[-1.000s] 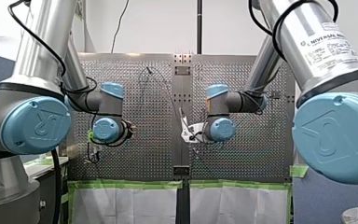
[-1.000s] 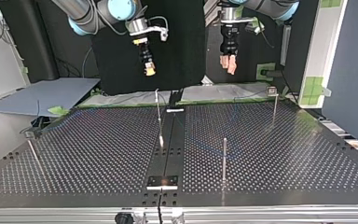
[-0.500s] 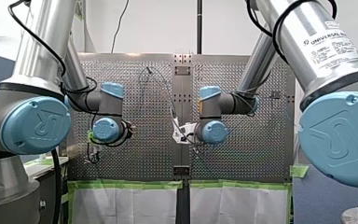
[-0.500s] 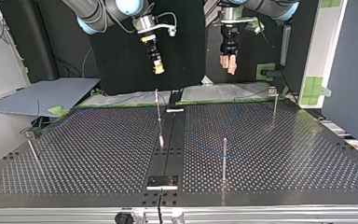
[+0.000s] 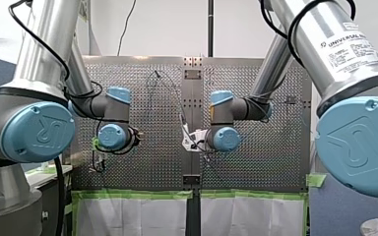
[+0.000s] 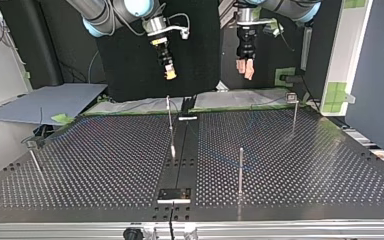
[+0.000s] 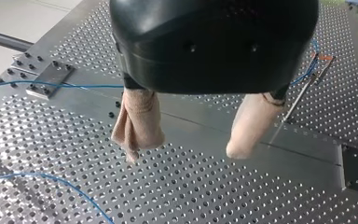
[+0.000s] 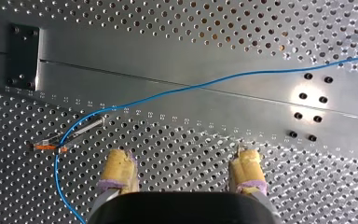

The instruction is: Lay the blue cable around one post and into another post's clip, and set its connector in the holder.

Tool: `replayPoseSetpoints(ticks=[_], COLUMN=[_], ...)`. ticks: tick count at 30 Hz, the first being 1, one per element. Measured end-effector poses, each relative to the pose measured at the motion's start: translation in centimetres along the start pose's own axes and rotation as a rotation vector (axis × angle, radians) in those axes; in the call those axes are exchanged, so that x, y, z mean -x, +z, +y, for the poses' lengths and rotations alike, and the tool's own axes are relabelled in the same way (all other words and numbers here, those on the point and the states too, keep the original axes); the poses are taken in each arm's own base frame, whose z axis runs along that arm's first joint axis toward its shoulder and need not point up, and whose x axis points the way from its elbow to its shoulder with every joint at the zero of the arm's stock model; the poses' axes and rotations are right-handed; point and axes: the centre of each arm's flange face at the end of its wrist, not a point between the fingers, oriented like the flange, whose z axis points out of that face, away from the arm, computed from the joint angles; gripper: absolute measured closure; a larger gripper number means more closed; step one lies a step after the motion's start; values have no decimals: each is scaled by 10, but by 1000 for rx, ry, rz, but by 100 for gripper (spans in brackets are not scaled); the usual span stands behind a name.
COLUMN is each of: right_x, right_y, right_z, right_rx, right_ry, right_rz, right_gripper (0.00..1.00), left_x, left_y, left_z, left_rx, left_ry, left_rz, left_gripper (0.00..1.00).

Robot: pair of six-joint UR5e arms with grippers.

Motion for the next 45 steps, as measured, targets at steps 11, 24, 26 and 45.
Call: replayPoseSetpoints(ticks=[11, 24, 26, 45], right_x=[-4, -3, -3, -3], right_y=[2, 2, 2, 1], right_z=[0, 0, 0, 0], right_rx=[-4, -4, -4, -4], right_ry=[-25, -27, -27, -27], right_rz=[-58, -62, -62, -62], right_gripper=[1, 1, 1, 1], left_x=[4, 4, 4, 4], left_y=[6, 5, 5, 5], left_z=[-1, 0, 0, 0], left_rx=[4, 9, 9, 9], left_ry=[-7, -5, -5, -5], left_rz=[-8, -1, -1, -1], left_gripper=[0, 0, 0, 0])
